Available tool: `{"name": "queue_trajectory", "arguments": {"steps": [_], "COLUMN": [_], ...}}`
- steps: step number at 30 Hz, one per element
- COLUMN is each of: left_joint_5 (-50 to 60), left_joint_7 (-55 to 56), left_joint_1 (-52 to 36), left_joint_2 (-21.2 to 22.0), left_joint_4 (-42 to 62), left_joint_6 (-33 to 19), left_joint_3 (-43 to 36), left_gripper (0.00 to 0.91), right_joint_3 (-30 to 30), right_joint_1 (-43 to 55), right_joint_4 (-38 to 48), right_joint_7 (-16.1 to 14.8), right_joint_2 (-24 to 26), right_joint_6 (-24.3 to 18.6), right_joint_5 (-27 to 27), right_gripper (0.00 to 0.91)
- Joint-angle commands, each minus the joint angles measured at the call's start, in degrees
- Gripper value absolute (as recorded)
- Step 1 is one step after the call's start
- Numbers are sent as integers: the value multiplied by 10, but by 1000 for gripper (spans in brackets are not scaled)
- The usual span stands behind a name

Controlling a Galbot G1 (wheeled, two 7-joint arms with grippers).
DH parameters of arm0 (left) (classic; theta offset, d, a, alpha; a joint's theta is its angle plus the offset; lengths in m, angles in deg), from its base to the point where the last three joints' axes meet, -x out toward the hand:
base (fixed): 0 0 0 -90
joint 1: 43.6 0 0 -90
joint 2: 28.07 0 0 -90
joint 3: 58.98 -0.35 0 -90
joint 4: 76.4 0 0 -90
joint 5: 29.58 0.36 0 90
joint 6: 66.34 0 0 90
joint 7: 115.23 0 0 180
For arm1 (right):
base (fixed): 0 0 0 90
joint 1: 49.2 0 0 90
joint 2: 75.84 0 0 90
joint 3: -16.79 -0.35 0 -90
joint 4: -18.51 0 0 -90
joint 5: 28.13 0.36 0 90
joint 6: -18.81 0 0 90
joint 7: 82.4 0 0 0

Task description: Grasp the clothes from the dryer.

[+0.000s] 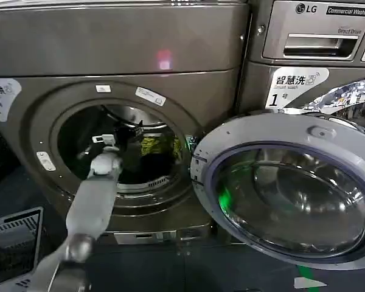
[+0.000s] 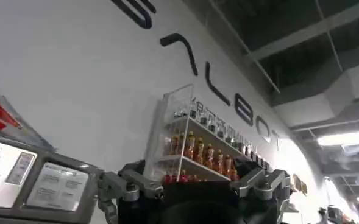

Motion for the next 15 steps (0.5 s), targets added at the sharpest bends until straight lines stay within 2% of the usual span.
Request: {"name": "queue_trajectory", "arguments": {"steps": [1, 8, 15], "left_joint_5": [71, 115, 179], "left_joint_7": [-118, -253, -407], "left_joint_1": [-117, -161, -209], "left_joint_2": [-1, -11, -34], "left_joint_4": [219, 291, 348], "left_joint_6": [-19, -69, -148], "left_joint_3": [-41, -123, -257], "left_gripper": [907, 907, 907], "right_joint_3": [4, 8, 12], "right_joint_1": [1, 2, 5], "right_joint_4": [0, 2, 4], "right_joint_7": [-3, -7, -10], "right_joint_2": [-1, -3, -5], "right_joint_6": [-1, -3, -5], "right_joint_5": [0, 0, -2], "right_gripper": [907, 907, 907]}}
